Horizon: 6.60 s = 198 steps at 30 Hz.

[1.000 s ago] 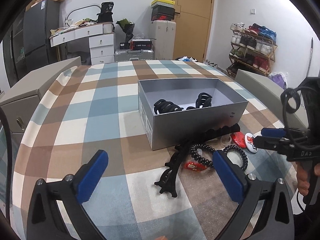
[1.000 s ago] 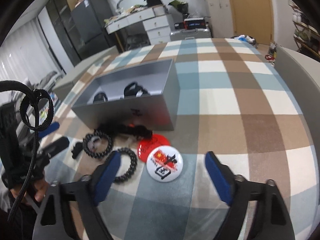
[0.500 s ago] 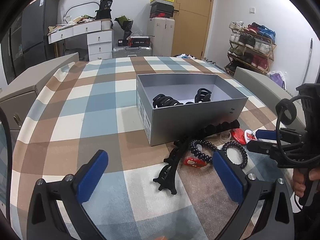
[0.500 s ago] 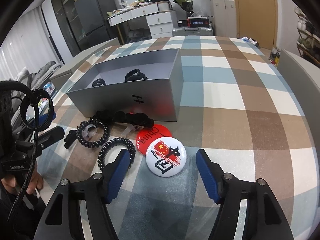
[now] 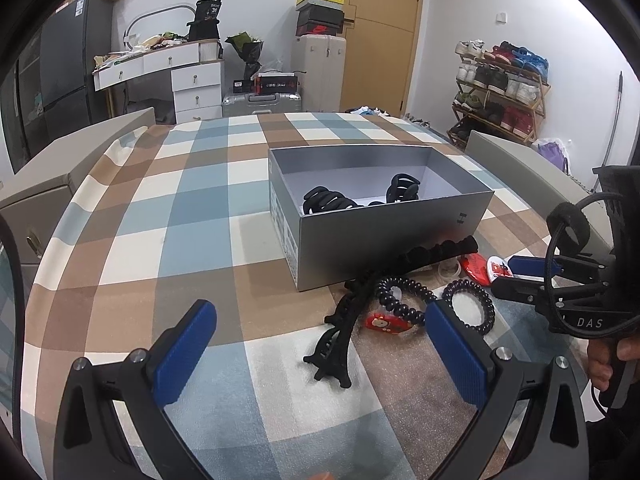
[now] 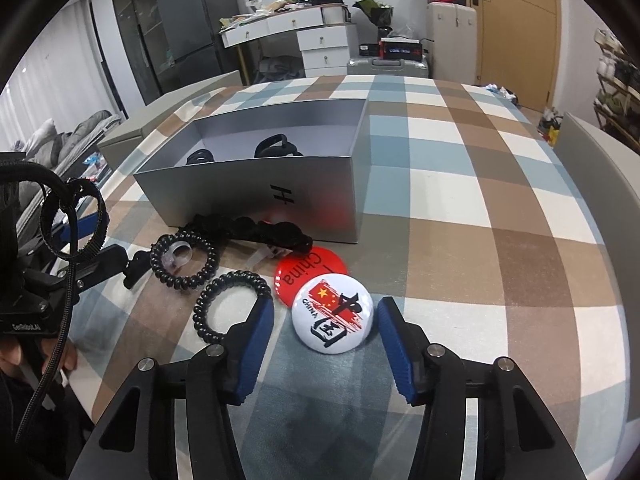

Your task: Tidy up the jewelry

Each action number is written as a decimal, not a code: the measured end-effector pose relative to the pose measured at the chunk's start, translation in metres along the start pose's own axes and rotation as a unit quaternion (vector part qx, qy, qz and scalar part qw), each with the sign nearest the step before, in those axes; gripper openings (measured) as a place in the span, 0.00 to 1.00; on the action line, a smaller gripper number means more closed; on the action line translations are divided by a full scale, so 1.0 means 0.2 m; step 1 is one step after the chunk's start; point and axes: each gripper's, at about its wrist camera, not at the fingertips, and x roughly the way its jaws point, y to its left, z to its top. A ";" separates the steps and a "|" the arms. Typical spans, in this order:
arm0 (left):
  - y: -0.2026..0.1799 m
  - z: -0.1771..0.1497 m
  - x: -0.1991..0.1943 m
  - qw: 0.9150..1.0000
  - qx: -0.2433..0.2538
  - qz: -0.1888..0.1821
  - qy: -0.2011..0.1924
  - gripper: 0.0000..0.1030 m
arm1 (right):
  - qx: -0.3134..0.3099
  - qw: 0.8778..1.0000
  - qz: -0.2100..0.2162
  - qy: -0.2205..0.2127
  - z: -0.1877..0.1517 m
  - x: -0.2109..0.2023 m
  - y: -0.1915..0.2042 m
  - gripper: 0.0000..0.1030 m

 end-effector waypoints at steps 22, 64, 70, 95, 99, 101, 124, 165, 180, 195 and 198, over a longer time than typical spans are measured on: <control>-0.04 -0.01 -0.01 1.000 0.021 0.001 -0.005 0.99 | -0.004 0.997 0.038 -0.063 0.01 -0.12 0.01 0.41; -0.06 -0.01 -0.04 0.996 0.064 -0.044 0.036 0.18 | 0.000 0.996 0.053 -0.078 0.01 -0.14 0.01 0.41; -0.05 0.02 -0.07 0.997 0.060 -0.056 0.009 0.18 | 0.005 0.994 0.058 -0.094 0.02 -0.17 0.00 0.41; 0.01 0.22 -0.12 0.997 0.007 -0.039 -0.067 0.18 | 0.044 0.983 0.091 -0.153 0.28 -0.34 -0.01 0.41; 0.00 0.25 -0.11 0.997 0.009 -0.037 -0.075 0.18 | 0.051 0.980 0.100 -0.162 0.35 -0.35 -0.02 0.41; 0.01 0.28 -0.09 0.996 0.006 -0.036 -0.076 0.18 | 0.054 0.979 0.102 -0.168 0.38 -0.35 -0.02 0.41; 0.01 0.23 0.04 0.999 0.002 -0.016 -0.044 0.18 | 0.094 0.982 0.119 -0.111 0.34 -0.08 -0.08 0.41; -0.02 0.23 0.05 0.998 0.014 -0.033 -0.046 0.46 | 0.101 0.982 0.113 -0.110 0.34 -0.08 -0.10 0.48; -0.09 0.15 -0.05 1.000 0.012 -0.023 -0.008 0.99 | 0.066 0.994 0.061 -0.055 0.27 -0.18 -0.08 0.94; -0.12 0.08 0.06 0.997 0.063 -0.008 0.053 0.99 | -0.016 0.998 0.041 0.036 0.16 0.02 0.05 0.80; -0.12 0.07 0.07 0.996 0.066 -0.012 0.060 0.99 | -0.030 0.998 0.046 0.042 0.15 0.03 0.09 0.71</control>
